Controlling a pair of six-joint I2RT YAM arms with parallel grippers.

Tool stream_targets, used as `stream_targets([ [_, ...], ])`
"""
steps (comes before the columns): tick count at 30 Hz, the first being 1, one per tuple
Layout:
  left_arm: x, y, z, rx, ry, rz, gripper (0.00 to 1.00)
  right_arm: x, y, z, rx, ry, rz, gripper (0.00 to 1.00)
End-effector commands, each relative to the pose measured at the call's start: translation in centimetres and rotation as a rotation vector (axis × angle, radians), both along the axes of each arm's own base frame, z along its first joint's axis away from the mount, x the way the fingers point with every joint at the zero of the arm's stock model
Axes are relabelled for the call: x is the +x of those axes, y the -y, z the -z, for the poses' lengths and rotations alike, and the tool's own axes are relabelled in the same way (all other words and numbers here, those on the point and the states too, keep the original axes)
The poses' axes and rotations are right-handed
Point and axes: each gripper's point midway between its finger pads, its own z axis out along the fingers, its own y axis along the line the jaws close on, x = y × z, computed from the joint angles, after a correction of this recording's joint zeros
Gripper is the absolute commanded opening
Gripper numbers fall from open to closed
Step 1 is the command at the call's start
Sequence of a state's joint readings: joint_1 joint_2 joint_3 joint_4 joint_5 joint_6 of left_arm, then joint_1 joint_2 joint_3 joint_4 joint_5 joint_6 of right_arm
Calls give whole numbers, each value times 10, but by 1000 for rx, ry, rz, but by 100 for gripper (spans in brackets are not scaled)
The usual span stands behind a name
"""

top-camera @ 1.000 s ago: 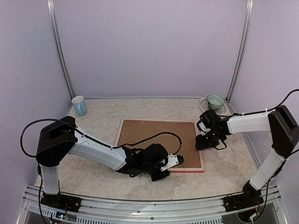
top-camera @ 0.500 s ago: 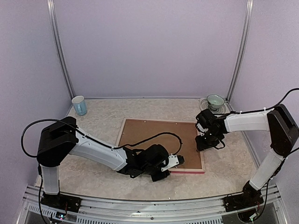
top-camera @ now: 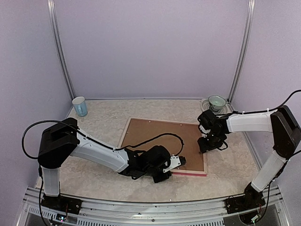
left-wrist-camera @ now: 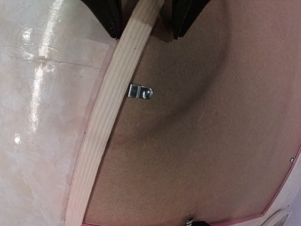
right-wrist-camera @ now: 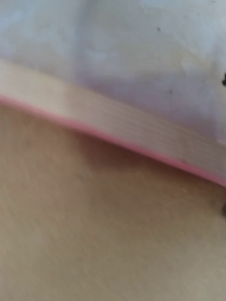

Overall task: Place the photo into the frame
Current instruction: Pick up the photo frame from the center of the board.

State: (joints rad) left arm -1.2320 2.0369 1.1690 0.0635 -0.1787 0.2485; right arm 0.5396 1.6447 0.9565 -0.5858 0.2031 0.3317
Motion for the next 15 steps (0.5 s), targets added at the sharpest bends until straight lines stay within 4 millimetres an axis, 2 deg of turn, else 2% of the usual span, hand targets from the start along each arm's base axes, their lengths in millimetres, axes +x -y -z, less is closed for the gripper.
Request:
stream_targets([
  [1, 11, -7, -2, 3, 24, -46, 37, -4, -9, -24, 53, 21, -33, 62],
  [5, 12, -8, -13, -15, 25, -31, 37, 5, -23, -60, 130, 104, -99, 68],
  [9, 9, -7, -23, -39, 17, -3, 33, -2, -47, -88, 238, 155, -226, 71],
  [12, 7, -5, -27, -43, 7, 27, 26, -17, -66, -99, 310, 160, -324, 71],
  [15, 3, -4, -25, -27, -5, 65, 23, -32, -81, -99, 332, 148, -402, 70],
])
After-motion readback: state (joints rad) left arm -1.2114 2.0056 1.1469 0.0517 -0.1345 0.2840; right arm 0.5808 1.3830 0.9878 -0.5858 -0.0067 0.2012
